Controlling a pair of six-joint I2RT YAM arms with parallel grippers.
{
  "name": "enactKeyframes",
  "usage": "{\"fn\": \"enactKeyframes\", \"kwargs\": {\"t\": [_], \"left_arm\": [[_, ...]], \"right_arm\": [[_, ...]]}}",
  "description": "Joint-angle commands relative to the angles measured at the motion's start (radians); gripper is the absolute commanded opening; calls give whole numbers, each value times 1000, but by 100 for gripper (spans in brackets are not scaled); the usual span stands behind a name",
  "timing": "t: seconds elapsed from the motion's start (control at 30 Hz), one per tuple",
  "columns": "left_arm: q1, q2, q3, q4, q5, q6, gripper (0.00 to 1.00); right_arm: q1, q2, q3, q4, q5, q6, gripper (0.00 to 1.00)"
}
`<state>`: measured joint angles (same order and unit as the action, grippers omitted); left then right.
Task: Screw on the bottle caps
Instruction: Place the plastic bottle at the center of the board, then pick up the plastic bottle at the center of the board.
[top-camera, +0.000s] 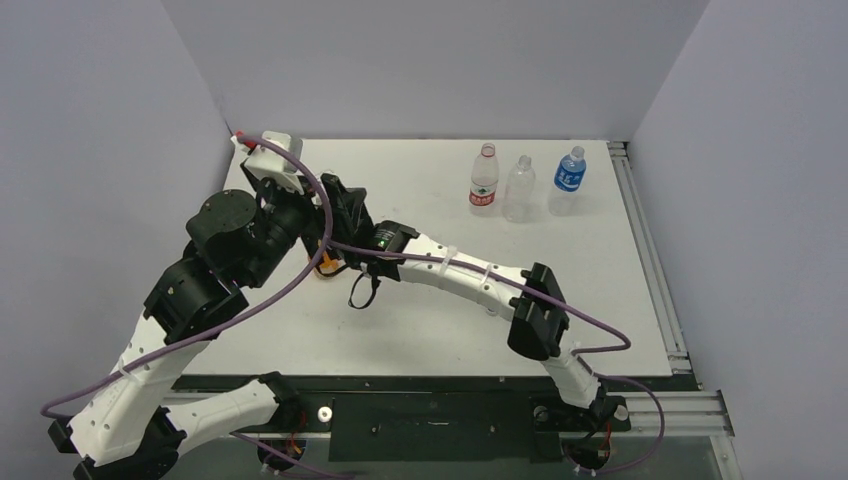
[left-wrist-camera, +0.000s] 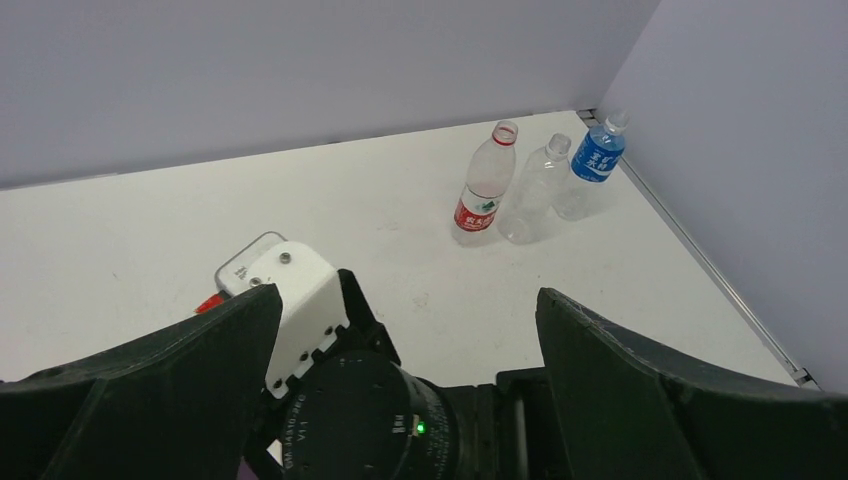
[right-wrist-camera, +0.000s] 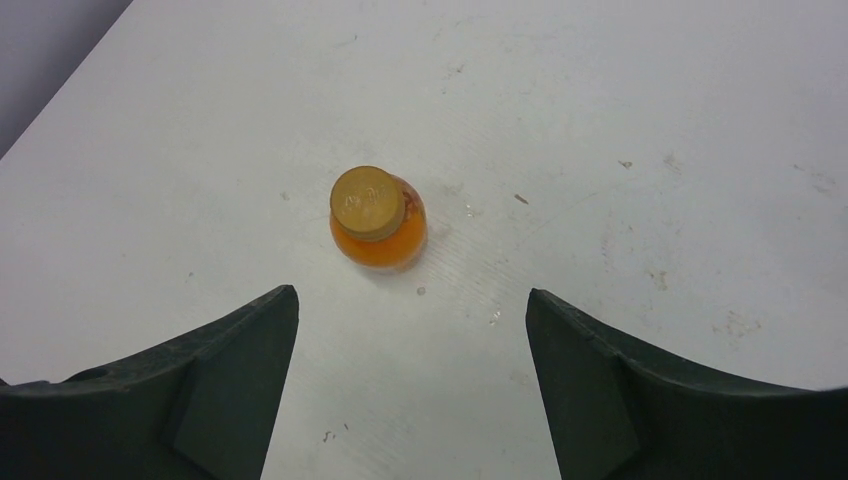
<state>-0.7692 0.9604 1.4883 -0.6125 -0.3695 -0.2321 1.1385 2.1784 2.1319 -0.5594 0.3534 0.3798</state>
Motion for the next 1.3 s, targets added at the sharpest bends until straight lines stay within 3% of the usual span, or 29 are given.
{"fn": "enactKeyframes", "kwargs": {"t": [0.0, 0.3, 0.7, 0.8, 0.93, 1.27], "left_arm": [[6, 2, 52, 44, 0, 6, 97], [7, 12, -2, 85, 1, 19, 97], [-5, 32, -366, 262, 108, -88, 97], [-12, 60, -425, 306, 128, -116, 97], [-29, 110, -489, 407, 142, -146, 96], [-44, 151, -482, 461, 133, -109, 96]], "right_arm": [[-9, -167, -105, 44, 76, 30, 79], [-88, -510, -500, 26, 151, 166, 79], [-209, -1015, -1028, -169, 261, 452, 78], [-292, -1115, -1127, -186, 246, 469, 78], [-432, -1182, -1161, -184, 198, 435, 78], [-771, -1132, -988, -199, 143, 247, 78]]}}
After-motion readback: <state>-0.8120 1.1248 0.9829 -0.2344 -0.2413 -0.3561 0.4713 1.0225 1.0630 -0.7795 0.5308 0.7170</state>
